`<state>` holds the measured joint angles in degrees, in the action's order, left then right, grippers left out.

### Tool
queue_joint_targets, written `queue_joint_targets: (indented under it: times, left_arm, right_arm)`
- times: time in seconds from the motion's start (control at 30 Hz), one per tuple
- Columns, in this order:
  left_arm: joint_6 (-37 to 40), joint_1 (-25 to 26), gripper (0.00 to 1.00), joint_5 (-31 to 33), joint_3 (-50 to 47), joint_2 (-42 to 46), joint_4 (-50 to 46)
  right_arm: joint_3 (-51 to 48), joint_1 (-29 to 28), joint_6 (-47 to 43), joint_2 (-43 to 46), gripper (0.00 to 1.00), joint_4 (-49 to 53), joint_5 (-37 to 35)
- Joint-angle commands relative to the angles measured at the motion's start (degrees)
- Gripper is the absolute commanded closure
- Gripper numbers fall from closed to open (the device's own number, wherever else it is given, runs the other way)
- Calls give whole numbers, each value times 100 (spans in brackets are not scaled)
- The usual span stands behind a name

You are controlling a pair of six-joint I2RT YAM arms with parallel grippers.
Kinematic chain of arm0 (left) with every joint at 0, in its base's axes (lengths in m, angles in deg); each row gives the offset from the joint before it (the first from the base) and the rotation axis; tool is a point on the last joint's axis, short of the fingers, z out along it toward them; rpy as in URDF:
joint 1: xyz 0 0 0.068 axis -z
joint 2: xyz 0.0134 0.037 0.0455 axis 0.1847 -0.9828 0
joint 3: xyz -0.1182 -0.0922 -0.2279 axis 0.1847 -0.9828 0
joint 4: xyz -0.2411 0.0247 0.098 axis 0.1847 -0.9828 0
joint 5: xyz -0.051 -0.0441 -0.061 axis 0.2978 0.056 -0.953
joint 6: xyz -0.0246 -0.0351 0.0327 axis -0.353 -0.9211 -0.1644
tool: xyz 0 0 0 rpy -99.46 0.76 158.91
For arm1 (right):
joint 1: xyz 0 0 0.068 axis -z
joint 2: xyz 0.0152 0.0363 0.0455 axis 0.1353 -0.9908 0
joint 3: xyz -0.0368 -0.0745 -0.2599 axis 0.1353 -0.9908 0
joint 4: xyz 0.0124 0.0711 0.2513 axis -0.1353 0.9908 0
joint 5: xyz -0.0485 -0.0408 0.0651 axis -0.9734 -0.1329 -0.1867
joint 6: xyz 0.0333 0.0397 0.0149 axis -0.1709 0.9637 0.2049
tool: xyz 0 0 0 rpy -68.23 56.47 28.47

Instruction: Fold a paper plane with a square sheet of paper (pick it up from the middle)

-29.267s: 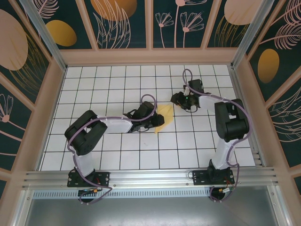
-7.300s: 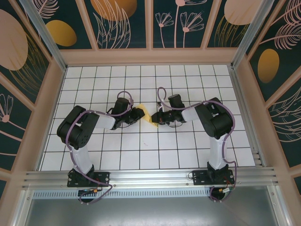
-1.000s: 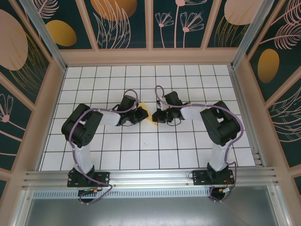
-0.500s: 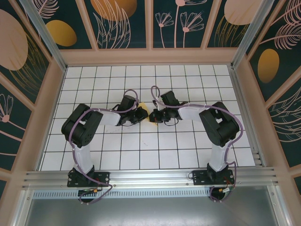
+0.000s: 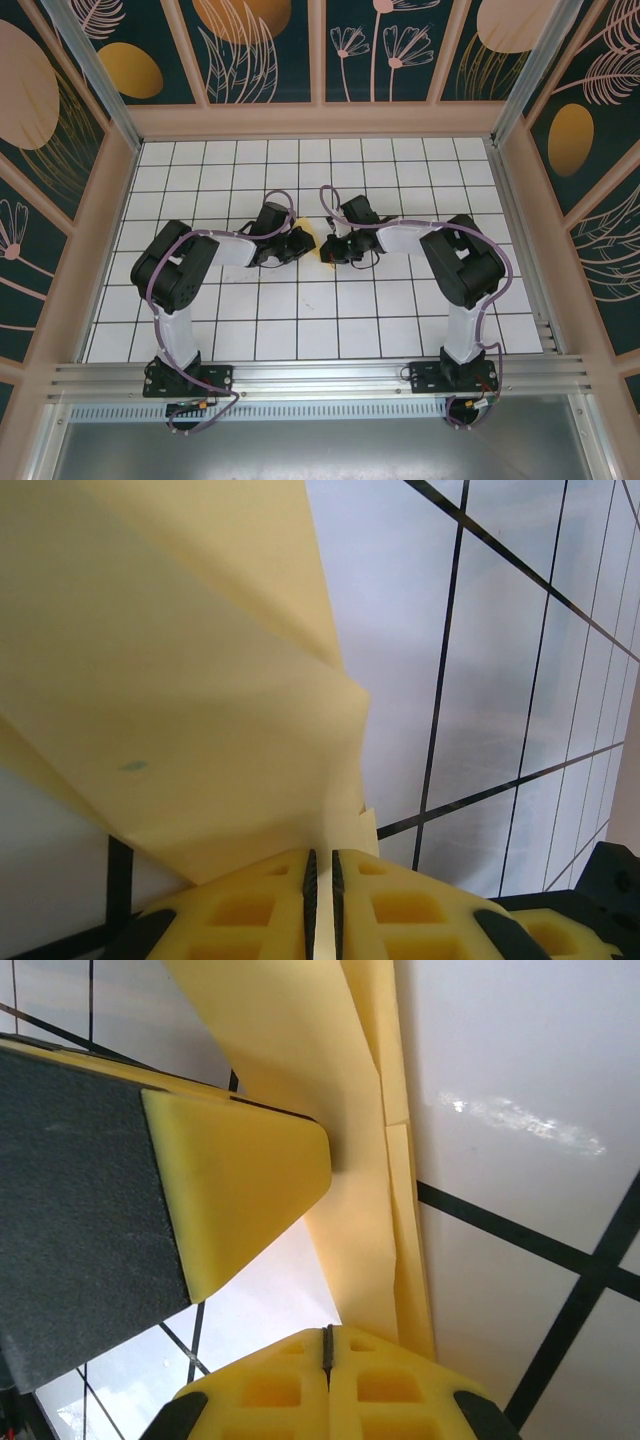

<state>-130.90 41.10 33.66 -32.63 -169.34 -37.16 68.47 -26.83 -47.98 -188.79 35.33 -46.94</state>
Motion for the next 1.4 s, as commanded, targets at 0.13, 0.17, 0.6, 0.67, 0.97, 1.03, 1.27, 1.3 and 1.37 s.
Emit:
queue_joint_targets:
  times: [0.13,0.17,0.6,0.67,0.97,1.03,1.27,1.3,1.37]
  left_arm:
    - [269,-22,85,717,-3,-328,-520]
    - [270,-22,85,729,2,-322,-531]
    - [336,-25,84,828,106,-353,-723]
    - [348,-22,84,845,123,-364,-743]
    - [409,-22,84,918,160,-388,-862]
    - [427,-26,84,932,169,-397,-891]
    - [455,-22,84,977,196,-421,-954]
    - [449,-23,84,977,195,-420,-959]
    - [463,-22,84,982,207,-419,-963]
  right_arm:
    - [88,13,-124,-223,98,458,-284]
    - [91,18,-136,-238,98,493,-322]
    - [160,-22,-342,253,97,564,-88]
    - [125,-26,-389,260,97,617,-88]
    - [-74,-55,-462,270,96,726,-365]
    - [-73,-48,-449,277,97,752,-495]
    - [-63,-94,-495,549,95,688,-305]
    - [-54,-117,-519,580,95,683,-249]
    - [-29,-164,-565,579,95,733,-229]
